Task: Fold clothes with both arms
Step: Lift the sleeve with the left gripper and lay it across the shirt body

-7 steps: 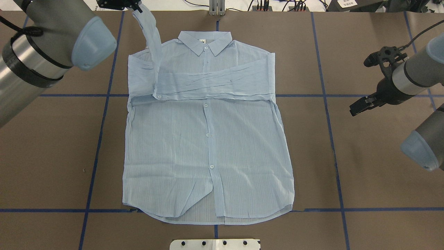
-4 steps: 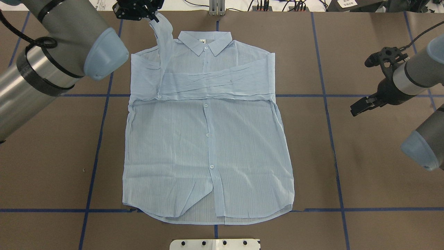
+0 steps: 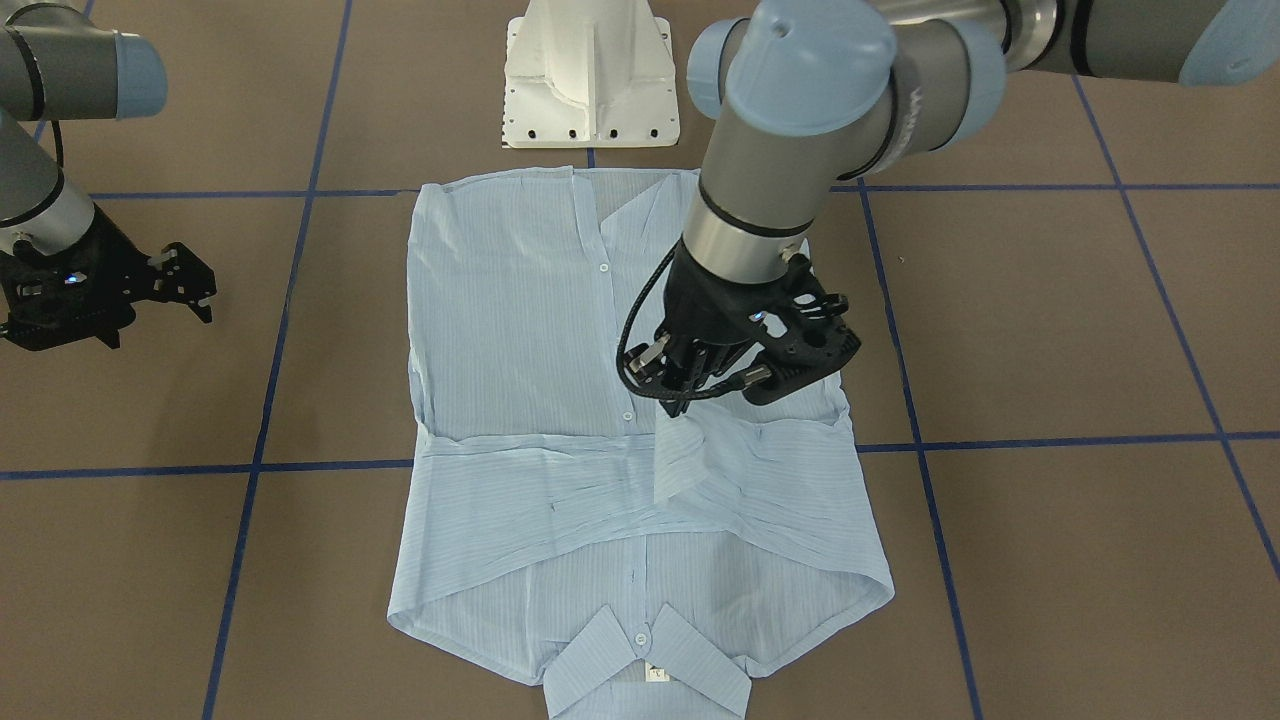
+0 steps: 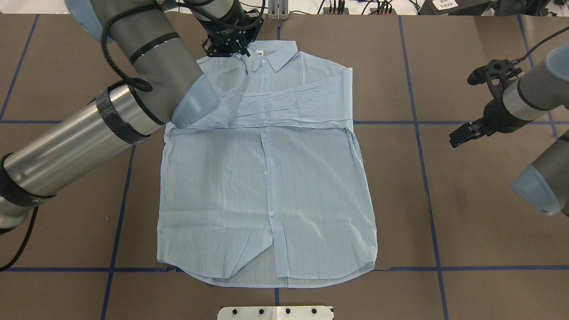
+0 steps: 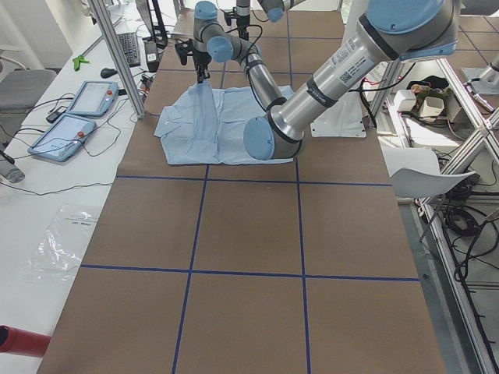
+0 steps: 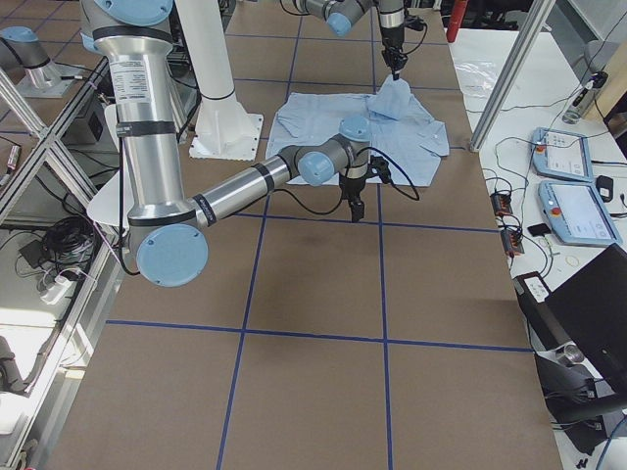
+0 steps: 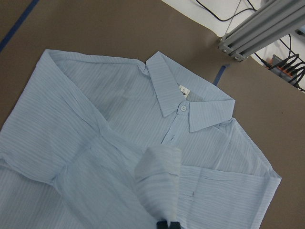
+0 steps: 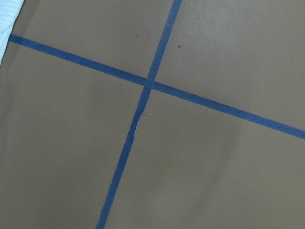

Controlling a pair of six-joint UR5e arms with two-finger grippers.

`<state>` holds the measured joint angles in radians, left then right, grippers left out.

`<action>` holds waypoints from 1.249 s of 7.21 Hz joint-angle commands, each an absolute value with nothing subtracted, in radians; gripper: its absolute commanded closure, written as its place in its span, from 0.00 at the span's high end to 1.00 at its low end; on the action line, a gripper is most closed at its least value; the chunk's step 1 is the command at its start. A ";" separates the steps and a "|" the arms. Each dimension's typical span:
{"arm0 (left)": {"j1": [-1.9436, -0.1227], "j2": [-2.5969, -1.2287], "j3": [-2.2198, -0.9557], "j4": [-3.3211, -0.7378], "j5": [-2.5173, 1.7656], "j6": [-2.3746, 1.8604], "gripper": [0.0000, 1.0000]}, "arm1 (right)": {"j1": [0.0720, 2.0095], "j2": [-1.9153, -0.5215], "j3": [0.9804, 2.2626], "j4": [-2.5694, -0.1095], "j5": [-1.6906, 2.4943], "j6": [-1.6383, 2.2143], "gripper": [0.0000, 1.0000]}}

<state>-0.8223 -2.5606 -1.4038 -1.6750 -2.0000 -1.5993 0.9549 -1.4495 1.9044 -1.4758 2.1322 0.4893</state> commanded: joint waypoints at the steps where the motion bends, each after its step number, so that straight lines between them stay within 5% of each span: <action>1: -0.758 -2.681 -1.122 -1.871 -1.936 -1.686 0.00 | 0.957 -1.448 1.904 -1.476 2.132 0.489 1.00; 2: -0.721 -2.680 -1.111 -1.888 -1.912 -1.696 0.00 | 0.957 -1.447 1.896 -1.476 2.132 0.489 1.00; 3: -0.668 -2.675 -1.111 -1.932 -1.872 -1.707 0.66 | 0.957 -1.444 1.884 -1.474 2.131 0.489 1.00; 4: -0.610 -2.675 -1.098 -2.035 -1.783 -1.703 1.00 | 0.957 -1.442 1.882 -1.471 2.132 0.489 1.00; 7: -0.613 -2.645 -1.112 -2.034 -1.769 -1.570 1.00 | 0.953 -1.430 1.884 -1.442 2.135 0.526 1.00; 9: -0.643 -2.456 -1.347 -1.944 -1.837 -1.488 1.00 | 0.873 -1.414 1.890 -1.313 2.120 0.773 1.00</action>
